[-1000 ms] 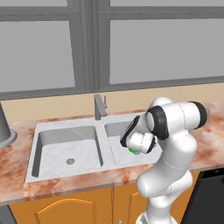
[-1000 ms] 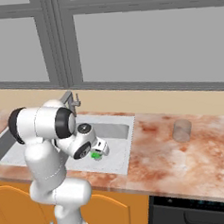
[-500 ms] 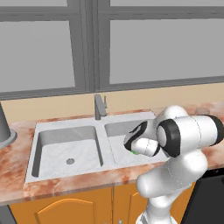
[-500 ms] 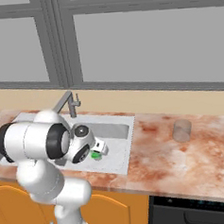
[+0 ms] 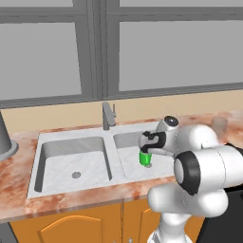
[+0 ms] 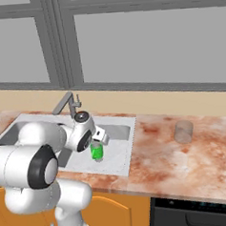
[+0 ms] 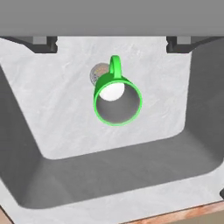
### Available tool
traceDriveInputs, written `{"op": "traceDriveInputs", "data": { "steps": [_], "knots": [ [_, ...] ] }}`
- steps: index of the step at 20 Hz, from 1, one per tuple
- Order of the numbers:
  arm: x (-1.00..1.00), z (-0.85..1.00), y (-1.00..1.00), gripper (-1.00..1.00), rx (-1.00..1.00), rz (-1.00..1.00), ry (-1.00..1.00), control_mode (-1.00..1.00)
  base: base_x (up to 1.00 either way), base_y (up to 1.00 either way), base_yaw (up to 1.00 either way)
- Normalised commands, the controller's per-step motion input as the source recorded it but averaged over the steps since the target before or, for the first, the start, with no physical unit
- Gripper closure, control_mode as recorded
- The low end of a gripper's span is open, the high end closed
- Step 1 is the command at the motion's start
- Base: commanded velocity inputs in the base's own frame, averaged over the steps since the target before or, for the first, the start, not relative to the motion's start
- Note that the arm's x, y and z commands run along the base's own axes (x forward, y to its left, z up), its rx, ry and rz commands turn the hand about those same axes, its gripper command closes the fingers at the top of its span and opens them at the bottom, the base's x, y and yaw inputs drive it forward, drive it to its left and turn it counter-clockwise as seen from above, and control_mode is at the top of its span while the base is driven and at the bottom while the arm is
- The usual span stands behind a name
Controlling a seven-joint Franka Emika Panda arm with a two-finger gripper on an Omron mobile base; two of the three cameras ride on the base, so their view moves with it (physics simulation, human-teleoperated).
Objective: Move any existing items from the left basin to the right basin for drying. Then move the glass cup from the counter to the left basin of the sink for washing.
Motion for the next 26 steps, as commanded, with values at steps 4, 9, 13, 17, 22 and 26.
{"op": "traceDriveInputs", "data": {
  "steps": [4,9,13,17,22,26],
  "knots": [
    [0.00,0.54,-0.02,-1.00,0.02,0.00,0.05,-1.00,0.00,0.00,0.00],
    [-0.01,0.46,-0.08,-1.00,0.01,0.00,0.02,-1.00,0.00,0.00,0.00],
    [-0.02,0.40,-0.11,-1.00,0.00,-0.01,0.02,-1.00,0.00,0.00,0.00],
    [-0.19,0.29,-0.22,-1.00,0.00,-0.02,0.00,-1.00,0.00,0.00,0.00],
    [-0.29,0.19,-0.22,-1.00,0.00,-0.02,0.00,-1.00,0.00,0.00,0.00],
    [-0.34,0.07,-0.29,-1.00,0.00,-0.02,0.00,-1.00,0.00,0.00,0.00]
  ]
}}
